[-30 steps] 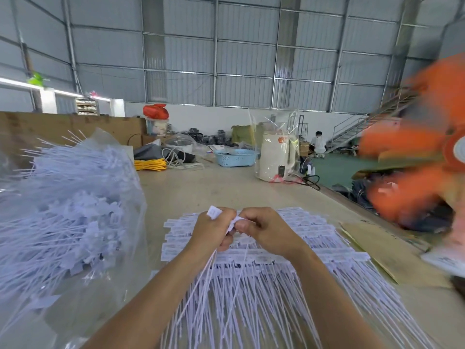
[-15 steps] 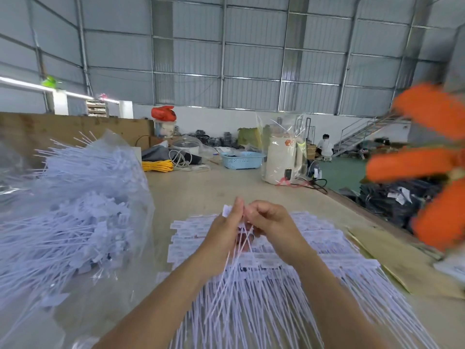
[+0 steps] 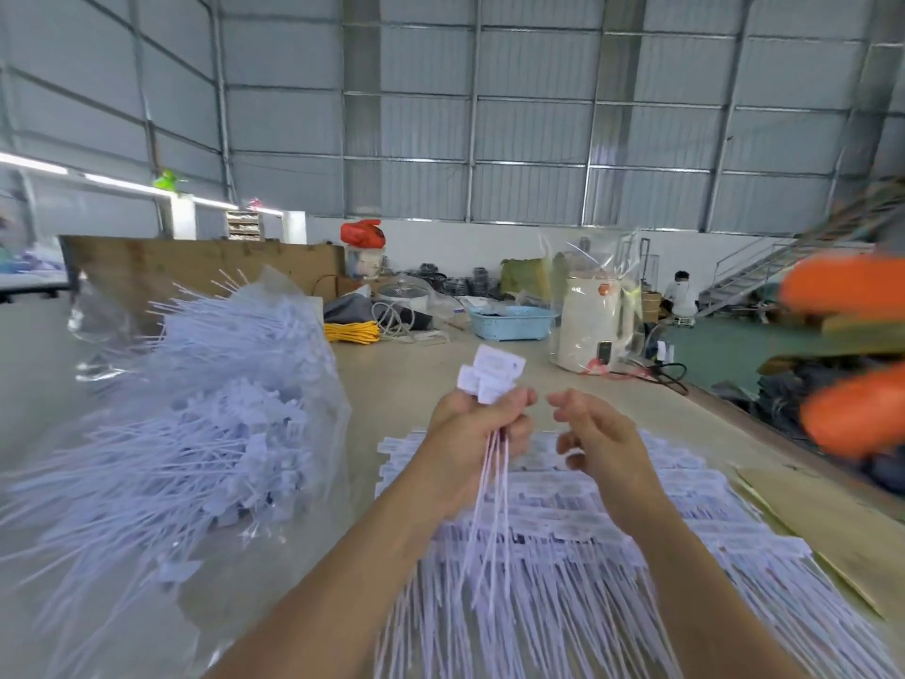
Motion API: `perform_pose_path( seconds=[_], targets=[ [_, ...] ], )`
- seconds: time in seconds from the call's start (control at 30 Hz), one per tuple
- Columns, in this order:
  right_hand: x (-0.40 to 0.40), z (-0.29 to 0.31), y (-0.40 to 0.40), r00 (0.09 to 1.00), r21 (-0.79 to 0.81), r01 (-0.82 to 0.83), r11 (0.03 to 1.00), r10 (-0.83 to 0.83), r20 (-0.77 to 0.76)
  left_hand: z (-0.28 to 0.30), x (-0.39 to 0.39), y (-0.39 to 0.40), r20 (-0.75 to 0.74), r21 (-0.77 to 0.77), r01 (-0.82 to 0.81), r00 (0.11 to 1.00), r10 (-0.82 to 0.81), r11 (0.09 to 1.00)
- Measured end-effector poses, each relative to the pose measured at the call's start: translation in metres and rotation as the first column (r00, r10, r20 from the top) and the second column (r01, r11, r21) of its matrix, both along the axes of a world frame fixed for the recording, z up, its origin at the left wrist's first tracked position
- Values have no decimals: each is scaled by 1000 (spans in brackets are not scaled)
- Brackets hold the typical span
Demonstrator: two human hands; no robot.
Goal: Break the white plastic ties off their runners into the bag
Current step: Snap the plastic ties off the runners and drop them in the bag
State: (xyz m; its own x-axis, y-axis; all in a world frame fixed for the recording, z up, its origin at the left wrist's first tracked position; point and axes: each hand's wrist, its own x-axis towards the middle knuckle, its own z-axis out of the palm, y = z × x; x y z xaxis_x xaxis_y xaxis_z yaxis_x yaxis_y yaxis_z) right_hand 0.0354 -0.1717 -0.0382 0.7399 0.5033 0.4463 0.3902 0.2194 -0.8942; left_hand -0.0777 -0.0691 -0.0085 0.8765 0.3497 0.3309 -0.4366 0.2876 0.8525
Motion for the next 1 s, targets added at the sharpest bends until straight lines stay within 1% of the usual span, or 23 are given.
perform_pose_path(
  seconds=[0.07,0.1,0.17,0.2,0.27,0.33,0.37,0.4,0.43,0.47,0.5,0.53,0.57,0.6,0.63,0.67,0.7,0.73,0.8,0.87,0.93,1.0],
  targets=[
    [5,-5,1,998,-6,58,998,-58,-23,26,-15,3,136,-53,-21,990,28,998],
    [7,-6,1,997,-2,68,998,-68,-28,37,-23,6,194,-45,-58,979,66,997],
    [9,-7,1,998,1,68,998,-68,-11,56,-41,15,275,59,-217,942,193,974],
    [9,-6,1,998,-1,66,998,-66,0,63,-49,22,298,132,-310,918,261,941],
    [8,-5,1,998,1,67,998,-67,11,73,-69,44,281,291,-450,884,374,844],
    [6,-3,1,998,-7,67,998,-67,10,77,-88,73,182,450,-517,851,492,728],
    [4,-2,1,998,-16,65,998,-65,12,74,-96,89,108,551,-521,819,563,652],
    [3,-1,0,998,-24,62,998,-61,18,70,-103,105,22,669,-490,765,643,560],
    [1,0,0,998,-33,59,998,-58,26,65,-110,121,-70,777,-416,689,722,472],
    [0,0,1,998,-42,60,997,-58,33,57,-114,135,-148,868,-306,592,792,391],
    [-1,1,1,998,-50,62,997,-61,36,49,-117,150,-212,929,-163,499,840,332],
    [-2,1,2,998,-56,63,996,-61,33,40,-118,161,-245,962,0,433,867,272],
    [-2,1,2,998,-58,62,996,-60,25,32,-118,172,-241,969,148,399,885,198],
    [-2,2,2,998,-59,60,996,-59,17,24,-116,181,-226,957,257,387,894,131],
    [-2,2,2,998,-61,60,996,-59,10,17,-113,190,-211,946,313,381,900,89],
    [-2,2,2,998,-67,62,996,-62,8,11,-110,198,-200,939,336,368,908,71],
    [-1,2,1,998,-76,66,995,-66,9,7,-107,205,-182,940,335,333,925,64],
    [0,1,1,998,-81,70,994,-70,12,5,-104,212,-139,944,327,284,949,40],
    [1,1,0,997,-81,77,994,-76,13,0,-102,219,-27,943,331,158,987,-27],
    [2,1,-1,997,-83,80,993,-79,13,-8,-101,222,70,932,351,75,995,-93],
    [3,1,-1,997,-89,80,993,-79,18,-15,-98,222,95,932,347,42,995,-104],
    [3,1,-1,997,-93,81,992,-79,27,-16,-94,218,45,931,361,37,998,-56]
  ],
)
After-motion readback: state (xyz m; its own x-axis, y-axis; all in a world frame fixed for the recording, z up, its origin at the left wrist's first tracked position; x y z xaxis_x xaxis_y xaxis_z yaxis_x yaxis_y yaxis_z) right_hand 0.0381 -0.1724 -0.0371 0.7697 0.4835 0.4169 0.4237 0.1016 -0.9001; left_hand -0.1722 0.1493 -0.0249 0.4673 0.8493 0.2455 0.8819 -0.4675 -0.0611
